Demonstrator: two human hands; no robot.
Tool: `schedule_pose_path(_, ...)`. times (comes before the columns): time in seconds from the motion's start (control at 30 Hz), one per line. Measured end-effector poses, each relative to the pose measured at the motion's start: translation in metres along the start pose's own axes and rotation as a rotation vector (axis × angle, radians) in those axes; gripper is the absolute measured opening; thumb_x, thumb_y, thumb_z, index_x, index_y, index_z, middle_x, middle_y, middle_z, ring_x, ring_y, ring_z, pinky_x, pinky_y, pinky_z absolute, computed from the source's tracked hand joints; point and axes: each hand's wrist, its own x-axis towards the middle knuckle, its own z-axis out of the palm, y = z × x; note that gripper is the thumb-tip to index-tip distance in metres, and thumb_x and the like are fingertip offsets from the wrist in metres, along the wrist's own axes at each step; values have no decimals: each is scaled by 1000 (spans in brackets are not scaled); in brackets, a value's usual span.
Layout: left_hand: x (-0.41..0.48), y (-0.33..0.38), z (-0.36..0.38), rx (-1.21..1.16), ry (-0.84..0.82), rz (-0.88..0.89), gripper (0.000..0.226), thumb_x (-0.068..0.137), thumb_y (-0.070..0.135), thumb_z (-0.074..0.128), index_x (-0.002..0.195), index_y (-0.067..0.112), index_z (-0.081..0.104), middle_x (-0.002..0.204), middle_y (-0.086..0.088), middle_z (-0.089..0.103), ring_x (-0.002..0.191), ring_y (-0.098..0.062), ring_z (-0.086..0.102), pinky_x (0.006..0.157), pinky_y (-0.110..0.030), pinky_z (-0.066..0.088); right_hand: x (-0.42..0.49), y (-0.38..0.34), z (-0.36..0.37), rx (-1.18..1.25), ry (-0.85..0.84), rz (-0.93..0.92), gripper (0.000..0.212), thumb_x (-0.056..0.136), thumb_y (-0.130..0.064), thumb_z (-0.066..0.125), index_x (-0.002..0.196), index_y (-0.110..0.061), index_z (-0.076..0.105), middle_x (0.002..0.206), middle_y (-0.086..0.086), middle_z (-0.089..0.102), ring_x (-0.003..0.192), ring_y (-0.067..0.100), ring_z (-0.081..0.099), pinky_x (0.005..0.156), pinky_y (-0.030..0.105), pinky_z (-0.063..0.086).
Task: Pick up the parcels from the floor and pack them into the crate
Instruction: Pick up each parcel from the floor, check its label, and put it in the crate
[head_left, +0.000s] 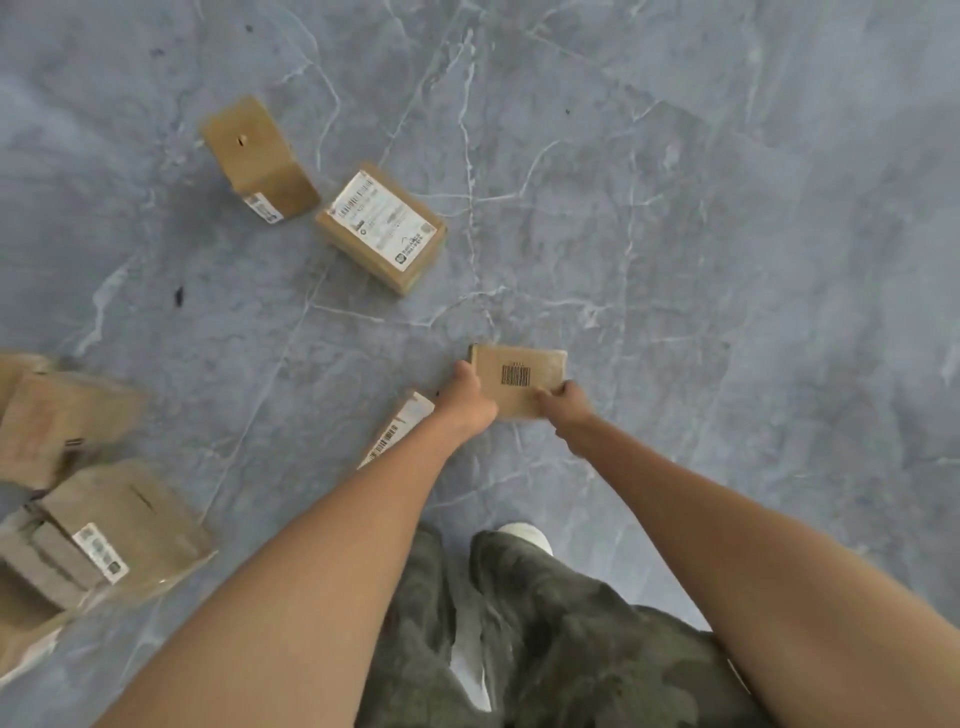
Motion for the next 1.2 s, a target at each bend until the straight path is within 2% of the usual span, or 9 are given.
schedule_pose_path(0.07,-29,13,-15,-113,27,7,41,82,-5,40,123,3,36,118,-16,51,109,-31,51,76,-32,44,-33,-7,-16,59,44,-35,43,94,-33,52,121,-1,43,108,11,51,79,17,50,62,27,45)
schedule_pose_path(0.2,-125,53,-69,-224,71,75,42,76,8,43,116,5,52,119,-19,54,103,-33,57,84,-40,51,-153,-42,-63,267,75,-53,52,88,-62,43,107,-14,41,112,9,52,105,28,55,90,51,50)
schedule_pose_path(0.33,-265,118,-136,-417,162,133,25,93,22,45,114,11,54,112,-11,56,94,-22,57,69,-28,43,-284,-101,-114,417,52,-51,73,77,-78,38,116,-16,41,118,9,51,110,30,55,83,49,53)
schedule_pose_path(0.6,-559,222,-280,-763,410,346,40,79,53,63,76,21,39,80,1,51,78,-19,52,75,-41,46,-577,-247,-202,537,70,-503,41,85,-51,59,91,-15,40,95,5,48,89,18,51,90,54,48)
schedule_pose_path(0.83,-748,189,-329,-909,560,484,47,79,12,73,117,15,46,102,-1,60,90,-18,61,69,-28,52,-753,-268,-208,465,-186,-962,22,86,-14,64,99,-19,48,98,-4,61,81,5,58,62,14,42)
schedule_pose_path(0.9,-791,169,-321,-935,600,491,52,80,6,71,123,15,44,109,-1,59,101,-19,60,77,-30,54,-785,-259,-205,422,-324,-1001,23,89,-1,57,99,-19,47,106,-3,64,86,9,58,59,15,43)
schedule_pose_path(1.0,-849,137,-292,-1034,650,488,46,82,17,69,121,12,44,117,-6,60,106,-19,60,93,-41,51,-837,-234,-203,372,-493,-1010,12,92,-19,56,98,-17,46,96,-10,66,86,10,59,73,26,44)
schedule_pose_path(1.1,-896,109,-253,-1177,736,520,34,87,20,63,114,7,47,113,-10,64,98,-17,65,83,-33,55,-874,-200,-204,314,-512,-1050,17,93,-29,54,95,-14,45,99,-5,68,88,13,62,84,40,49)
schedule_pose_path(1.2,-934,85,-217,-1286,847,518,25,85,9,64,107,8,51,109,-12,67,97,-23,66,84,-39,56,-902,-167,-203,302,-571,-1080,13,93,-10,54,95,-12,41,121,5,62,95,18,63,81,37,52)
